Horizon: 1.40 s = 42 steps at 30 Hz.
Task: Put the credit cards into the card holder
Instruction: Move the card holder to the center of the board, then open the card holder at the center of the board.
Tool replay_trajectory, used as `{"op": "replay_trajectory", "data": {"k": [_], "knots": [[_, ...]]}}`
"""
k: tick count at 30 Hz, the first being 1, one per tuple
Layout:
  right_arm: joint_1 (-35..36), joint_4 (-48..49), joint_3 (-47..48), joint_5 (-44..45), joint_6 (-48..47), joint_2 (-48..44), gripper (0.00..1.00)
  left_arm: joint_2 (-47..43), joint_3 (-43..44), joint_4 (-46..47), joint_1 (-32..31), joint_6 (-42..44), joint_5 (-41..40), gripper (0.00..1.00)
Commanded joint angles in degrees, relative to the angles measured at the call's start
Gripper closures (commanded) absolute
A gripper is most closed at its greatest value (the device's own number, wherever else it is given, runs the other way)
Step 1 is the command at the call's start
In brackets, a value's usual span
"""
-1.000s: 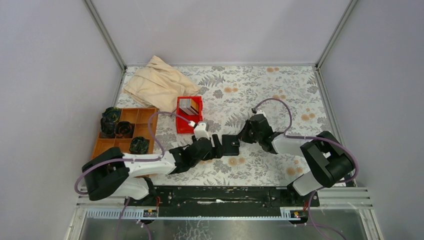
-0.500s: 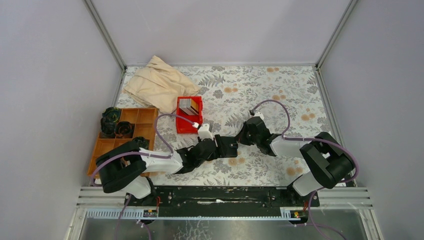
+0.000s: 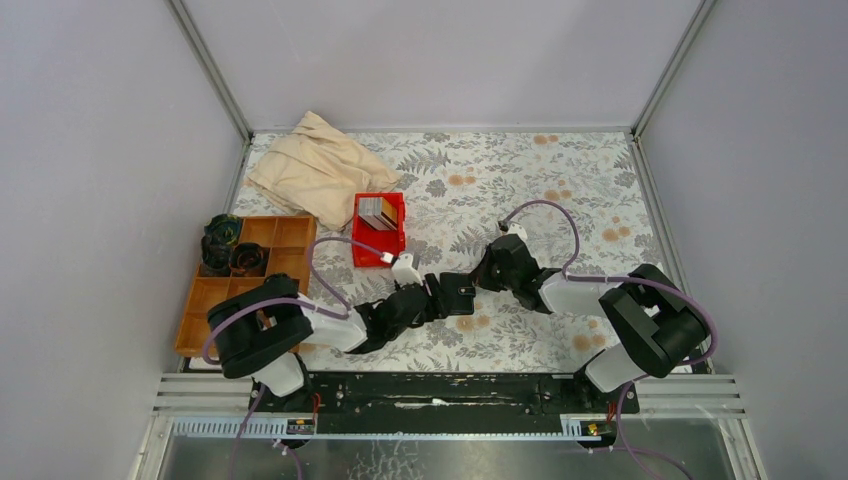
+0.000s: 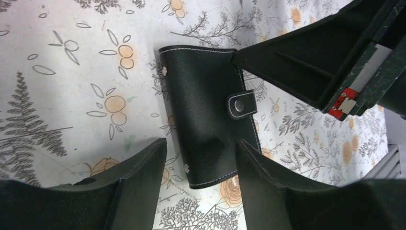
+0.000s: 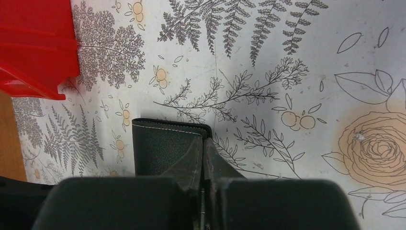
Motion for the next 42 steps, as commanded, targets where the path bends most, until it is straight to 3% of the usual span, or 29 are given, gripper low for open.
{"op": "replay_trajectory", "data": {"k": [1,15,27,36,42], "knots": [[1.48,-3.27,-0.95,-0.77,0.48,0.98,1.0,3.53,-2.25,9.18,-0.45,-1.06,-0.74,0.38],[1.87,-1.46,-2.12,-1.42,1.79,2.36,1.0,9.3,-10.02,30.77,-0.33,-2.45,3.09,0.57],[3.03,0.38,-2.89,-2.04,2.78,4.16,1.0,15.47,-14.66,54.52,-0.39,-1.92,6.68,0.52],[4.73,1.29,-3.11,-1.82,3.69,5.3,1.0,17.14,-14.98,56.41,-0.3,-1.43,4.33,0.47],[5.45,1.17,-3.87,-1.44,3.94,4.81,1.0,17.3,-16.45,57.05,-0.32,-2.4,0.49,0.52]]}}
